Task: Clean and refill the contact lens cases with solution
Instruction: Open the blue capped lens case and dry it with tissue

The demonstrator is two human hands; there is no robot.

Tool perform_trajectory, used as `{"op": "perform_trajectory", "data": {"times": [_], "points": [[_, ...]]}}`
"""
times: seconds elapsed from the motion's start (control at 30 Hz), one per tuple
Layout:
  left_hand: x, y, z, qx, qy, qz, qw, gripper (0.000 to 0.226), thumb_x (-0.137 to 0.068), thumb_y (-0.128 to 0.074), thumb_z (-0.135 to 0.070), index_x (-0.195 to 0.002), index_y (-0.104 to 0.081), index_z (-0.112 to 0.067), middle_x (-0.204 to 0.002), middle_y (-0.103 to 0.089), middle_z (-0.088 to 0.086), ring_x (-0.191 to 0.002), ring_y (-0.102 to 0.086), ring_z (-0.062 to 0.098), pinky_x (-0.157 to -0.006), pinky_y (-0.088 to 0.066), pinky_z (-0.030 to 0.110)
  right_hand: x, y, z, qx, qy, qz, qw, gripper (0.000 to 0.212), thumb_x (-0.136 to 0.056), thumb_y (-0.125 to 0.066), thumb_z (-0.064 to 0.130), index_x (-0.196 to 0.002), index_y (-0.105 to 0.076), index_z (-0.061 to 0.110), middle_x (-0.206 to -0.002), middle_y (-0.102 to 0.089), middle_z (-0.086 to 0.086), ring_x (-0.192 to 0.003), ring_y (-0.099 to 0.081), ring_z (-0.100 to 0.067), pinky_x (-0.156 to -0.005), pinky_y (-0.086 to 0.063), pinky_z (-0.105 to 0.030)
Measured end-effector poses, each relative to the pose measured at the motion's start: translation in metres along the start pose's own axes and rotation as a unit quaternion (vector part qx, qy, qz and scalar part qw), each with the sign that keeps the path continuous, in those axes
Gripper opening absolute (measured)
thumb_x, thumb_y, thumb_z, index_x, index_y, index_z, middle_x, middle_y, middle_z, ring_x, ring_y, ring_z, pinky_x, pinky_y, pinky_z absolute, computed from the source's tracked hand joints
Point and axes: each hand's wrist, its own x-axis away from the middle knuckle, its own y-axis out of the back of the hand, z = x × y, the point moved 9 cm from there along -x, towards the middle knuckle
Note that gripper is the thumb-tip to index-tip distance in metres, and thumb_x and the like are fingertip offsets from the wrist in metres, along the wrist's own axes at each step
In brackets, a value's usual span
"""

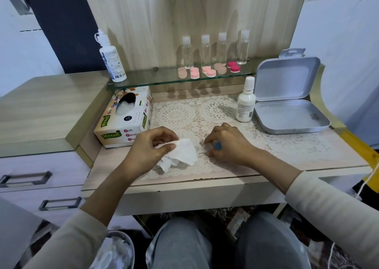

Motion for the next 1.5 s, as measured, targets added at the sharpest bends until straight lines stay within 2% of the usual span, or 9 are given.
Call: {"op": "perform_trajectory", "data": {"times": [0.13,0.23,0.33,0.5,0.7,0.9,1.17,1.33,1.5], "points": [[-0.002,-0.014,-0.005,-0.064,-0.014,0.014,0.998,0.025,-0.081,-0.065,0.001,-0.076,-0.066,-0.024,-0.081,-0.065,-0.016,-0.081,-0.059,-0.007,-0.074,-0.039,0.002,0.005,0.007,0.001,-0.025,0.028,-0.063,0.997,0.031,-0.080,-0.066,0.025,-0.110,-0.066,0.017,-0.103,-0.063,-0.002,-0.093,-0.041,-0.017,-0.077,-0.024,-0.026],[-0.004,-0.019,-0.007,-0.136,-0.032,-0.013,0.990,0.016,-0.079,-0.064,-0.002,-0.083,-0.071,-0.016,-0.083,-0.066,-0.011,-0.083,-0.059,0.000,-0.073,-0.036,0.001,0.010,0.012,-0.001,-0.045,0.037,-0.101,0.993,0.030,-0.074,-0.073,0.021,-0.102,-0.070,0.011,-0.092,-0.066,-0.007,-0.090,-0.049,-0.025,-0.076,-0.028,-0.028],[-0.008,-0.016,-0.009,-0.187,-0.058,-0.059,0.979,0.012,-0.077,-0.067,-0.005,-0.085,-0.071,-0.012,-0.087,-0.068,-0.001,-0.081,-0.059,0.011,-0.074,-0.042,0.016,0.015,0.018,-0.002,-0.032,0.044,-0.130,0.990,0.029,-0.068,-0.077,0.016,-0.095,-0.072,0.007,-0.079,-0.065,-0.008,-0.080,-0.051,-0.027,-0.073,-0.030,-0.031],[-0.009,-0.003,-0.014,-0.238,-0.087,-0.140,0.957,0.011,-0.077,-0.065,0.000,-0.083,-0.071,-0.007,-0.084,-0.069,0.006,-0.076,-0.061,0.018,-0.073,-0.047,0.028,0.019,0.034,-0.007,-0.038,0.027,-0.168,0.985,0.030,-0.072,-0.074,0.014,-0.101,-0.070,0.007,-0.081,-0.061,-0.007,-0.081,-0.041,-0.018,-0.076,-0.028,-0.031],[-0.010,-0.016,-0.005,-0.081,-0.019,-0.095,0.992,0.017,-0.079,-0.067,-0.004,-0.081,-0.069,-0.020,-0.081,-0.065,-0.012,-0.076,-0.058,-0.005,-0.067,-0.041,0.002,0.018,0.030,0.004,-0.036,0.038,-0.153,0.987,0.031,-0.077,-0.072,0.019,-0.107,-0.069,0.012,-0.084,-0.058,-0.004,-0.084,-0.034,-0.014,-0.081,-0.025,-0.030],[-0.003,-0.029,-0.011,-0.054,-0.046,-0.081,0.994,0.016,-0.078,-0.068,-0.001,-0.085,-0.071,-0.016,-0.080,-0.062,-0.018,-0.081,-0.055,-0.016,-0.064,-0.042,0.001,0.018,0.025,0.005,-0.049,0.031,-0.149,0.987,0.033,-0.077,-0.072,0.020,-0.108,-0.069,0.011,-0.081,-0.047,0.005,-0.085,-0.044,-0.021,-0.080,-0.023,-0.027],[0.001,-0.028,-0.014,0.038,-0.063,-0.102,0.992,0.023,-0.076,-0.071,-0.003,-0.088,-0.068,-0.023,-0.085,-0.067,-0.014,-0.083,-0.062,-0.005,-0.070,-0.046,0.009,0.022,0.020,0.002,-0.046,0.034,-0.153,0.987,0.030,-0.072,-0.075,0.015,-0.101,-0.071,0.007,-0.082,-0.062,-0.009,-0.084,-0.051,-0.028,-0.078,-0.028,-0.031],[-0.004,-0.037,-0.016,-0.056,-0.134,-0.084,0.986,0.009,-0.077,-0.070,-0.017,-0.086,-0.074,-0.019,-0.089,-0.066,-0.009,-0.089,-0.058,0.001,-0.080,-0.043,0.013,0.023,0.018,0.004,-0.047,0.041,-0.156,0.986,0.030,-0.067,-0.075,0.010,-0.096,-0.071,0.005,-0.078,-0.061,-0.009,-0.078,-0.053,-0.030,-0.076,-0.031,-0.032],[0.001,-0.048,-0.017,-0.105,-0.212,-0.038,0.971,0.029,-0.072,-0.075,-0.024,-0.098,-0.072,-0.011,-0.101,-0.068,0.003,-0.094,-0.059,0.004,-0.078,-0.044,0.004,0.026,0.009,0.000,-0.059,0.033,-0.162,0.984,0.029,-0.065,-0.067,0.016,-0.092,-0.070,0.004,-0.071,-0.059,-0.008,-0.071,-0.054,-0.029,-0.071,-0.035,-0.034]]}}
